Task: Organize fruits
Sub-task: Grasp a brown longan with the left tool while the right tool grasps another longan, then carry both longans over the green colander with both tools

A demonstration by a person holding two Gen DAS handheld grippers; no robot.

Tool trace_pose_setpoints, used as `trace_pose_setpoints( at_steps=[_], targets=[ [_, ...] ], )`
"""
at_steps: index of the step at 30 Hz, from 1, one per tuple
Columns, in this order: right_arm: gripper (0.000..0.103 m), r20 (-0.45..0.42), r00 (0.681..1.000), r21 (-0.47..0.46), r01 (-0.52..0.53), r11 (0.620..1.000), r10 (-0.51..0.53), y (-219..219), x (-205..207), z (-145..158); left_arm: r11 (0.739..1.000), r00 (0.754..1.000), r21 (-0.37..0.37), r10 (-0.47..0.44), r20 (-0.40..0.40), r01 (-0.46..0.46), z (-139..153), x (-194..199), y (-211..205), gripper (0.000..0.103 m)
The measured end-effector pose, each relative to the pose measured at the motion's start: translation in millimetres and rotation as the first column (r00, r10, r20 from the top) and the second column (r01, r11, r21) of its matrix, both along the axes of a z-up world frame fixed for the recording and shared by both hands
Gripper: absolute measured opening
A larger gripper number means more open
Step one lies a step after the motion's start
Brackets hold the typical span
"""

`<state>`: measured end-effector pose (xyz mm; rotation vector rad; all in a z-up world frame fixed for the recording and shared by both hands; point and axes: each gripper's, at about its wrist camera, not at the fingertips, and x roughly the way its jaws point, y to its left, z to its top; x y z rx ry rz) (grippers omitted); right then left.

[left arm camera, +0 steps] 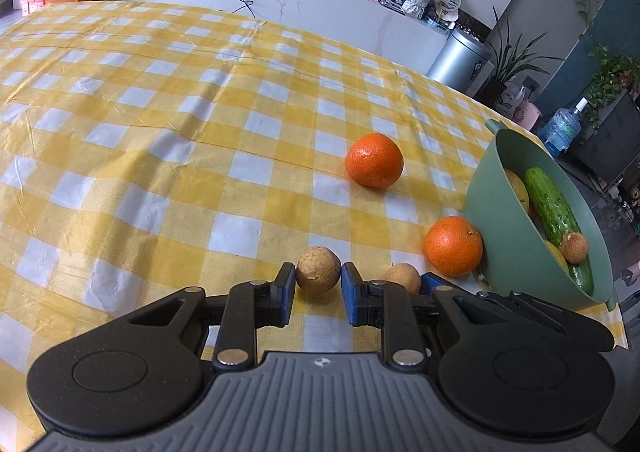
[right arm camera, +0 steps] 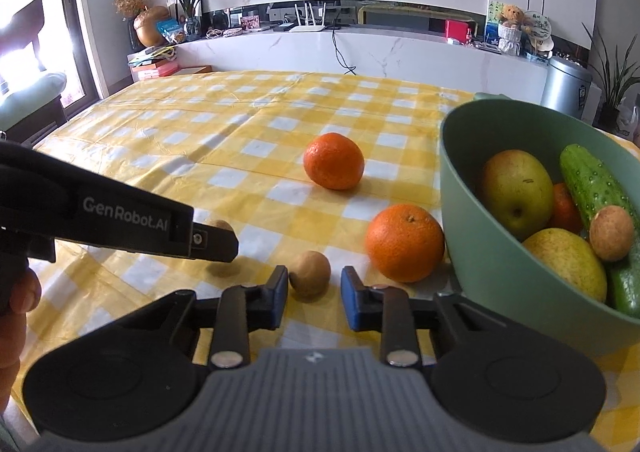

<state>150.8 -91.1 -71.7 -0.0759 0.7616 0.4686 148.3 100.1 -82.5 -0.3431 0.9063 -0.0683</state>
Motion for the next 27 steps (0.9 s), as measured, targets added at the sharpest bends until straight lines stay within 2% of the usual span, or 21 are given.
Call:
trace_pose_setpoints(
  at_steps=[3, 13, 22, 27],
  targets=[
    [0.020, 0.001, 1.000, 0.003, -0.011, 1.000, 0.011, 1.6, -0.1, -0.8, 1.000, 1.000, 0.005, -0.002, 0.003, 0.002, 0.1, -0.3, -0.1, 0.027],
    [0.019, 0.030, 0.999, 0.042, 0.027, 0.999, -0.028, -13.3, -13.7, 11.2, 1.000, 1.000, 0.025, -0.017, 0.019, 0.016, 5.6, -6.2, -5.0, 0.027],
    [0.019, 0.108, 0.991, 0.077, 0.069, 0.995, -0.078, -41.7, -41.1, 50.0, 0.998, 0.994, 0.011, -0.070, 0.087, 0.069, 35.1, -18.1, -21.5, 0.027],
    [0.019, 0.118, 0.985, 0.079, 0.119, 0.990, -0.128, -65.1, -51.7, 67.6, 0.991, 0.983, 0.015, -0.132, 0.127, 0.132, 51.3, -22.4, -43.5, 0.027]
  ],
)
